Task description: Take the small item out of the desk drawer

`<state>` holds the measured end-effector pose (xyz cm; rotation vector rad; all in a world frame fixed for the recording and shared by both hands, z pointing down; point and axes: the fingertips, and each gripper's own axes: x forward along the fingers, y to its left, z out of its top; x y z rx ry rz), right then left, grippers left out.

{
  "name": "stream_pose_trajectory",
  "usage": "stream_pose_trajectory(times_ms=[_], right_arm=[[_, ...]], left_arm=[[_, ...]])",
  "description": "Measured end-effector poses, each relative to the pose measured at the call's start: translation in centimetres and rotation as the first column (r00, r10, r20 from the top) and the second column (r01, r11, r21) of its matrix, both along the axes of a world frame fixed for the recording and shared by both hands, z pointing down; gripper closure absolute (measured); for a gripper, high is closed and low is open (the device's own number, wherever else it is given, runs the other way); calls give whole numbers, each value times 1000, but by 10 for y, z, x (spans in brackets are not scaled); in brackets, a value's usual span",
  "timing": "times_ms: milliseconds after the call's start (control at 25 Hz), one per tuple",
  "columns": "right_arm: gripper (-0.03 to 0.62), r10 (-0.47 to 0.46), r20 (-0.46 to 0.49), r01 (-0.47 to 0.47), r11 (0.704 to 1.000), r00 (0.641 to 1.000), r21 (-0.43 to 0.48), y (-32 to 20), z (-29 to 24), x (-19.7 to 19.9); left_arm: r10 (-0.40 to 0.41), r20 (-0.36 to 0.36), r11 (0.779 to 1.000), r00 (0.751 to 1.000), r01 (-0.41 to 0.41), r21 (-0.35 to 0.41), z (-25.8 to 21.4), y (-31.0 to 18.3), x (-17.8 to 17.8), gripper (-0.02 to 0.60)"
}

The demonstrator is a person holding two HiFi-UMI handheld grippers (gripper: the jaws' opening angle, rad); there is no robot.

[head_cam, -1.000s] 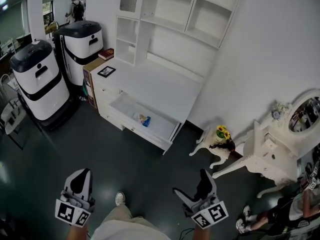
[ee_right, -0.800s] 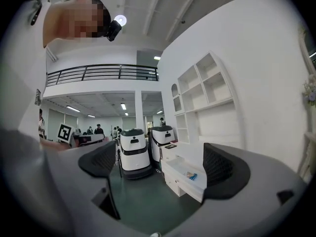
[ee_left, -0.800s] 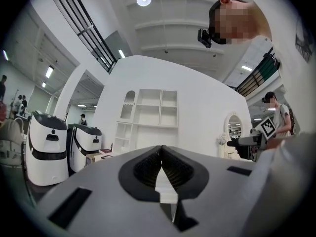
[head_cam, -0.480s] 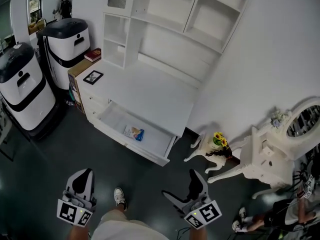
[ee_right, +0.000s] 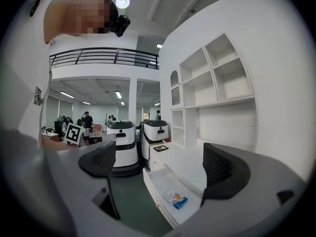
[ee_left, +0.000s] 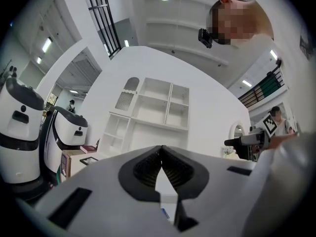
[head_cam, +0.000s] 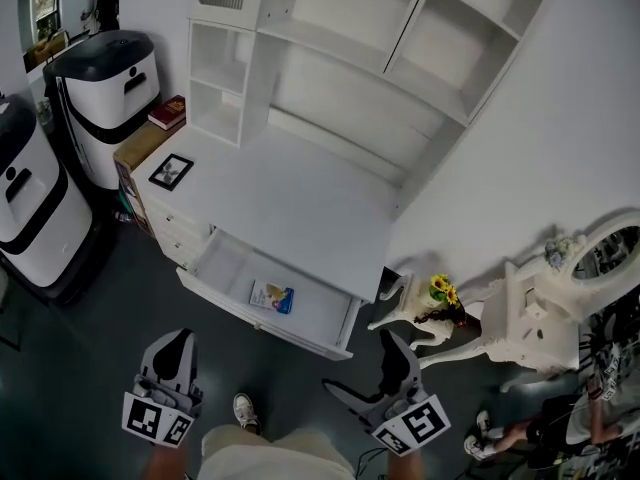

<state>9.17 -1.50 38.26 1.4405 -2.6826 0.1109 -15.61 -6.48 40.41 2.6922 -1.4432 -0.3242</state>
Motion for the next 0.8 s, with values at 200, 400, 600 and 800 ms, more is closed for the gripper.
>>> stream_pose_trajectory(times_ms=[200, 400, 600, 800], right_arm=[[54, 22, -4, -22, 999, 1000, -28, -30, 6, 5], [54, 13, 7, -13, 999, 1000, -40, -60, 12, 19], [54, -54, -1, 54, 997, 999, -55, -94, 26, 27], [54, -134, -48, 131, 989, 990, -66, -135, 35, 36]], left_arm=[[17, -7, 1000, 1000, -17, -18, 2, -34, 4, 566], [11, 5, 1000, 1000, -11, -23, 2, -58, 18, 566], [-67, 17, 998, 998, 67, -7, -5, -73, 18, 566], [-142, 32, 990, 989, 142, -2, -13, -83, 24, 566]])
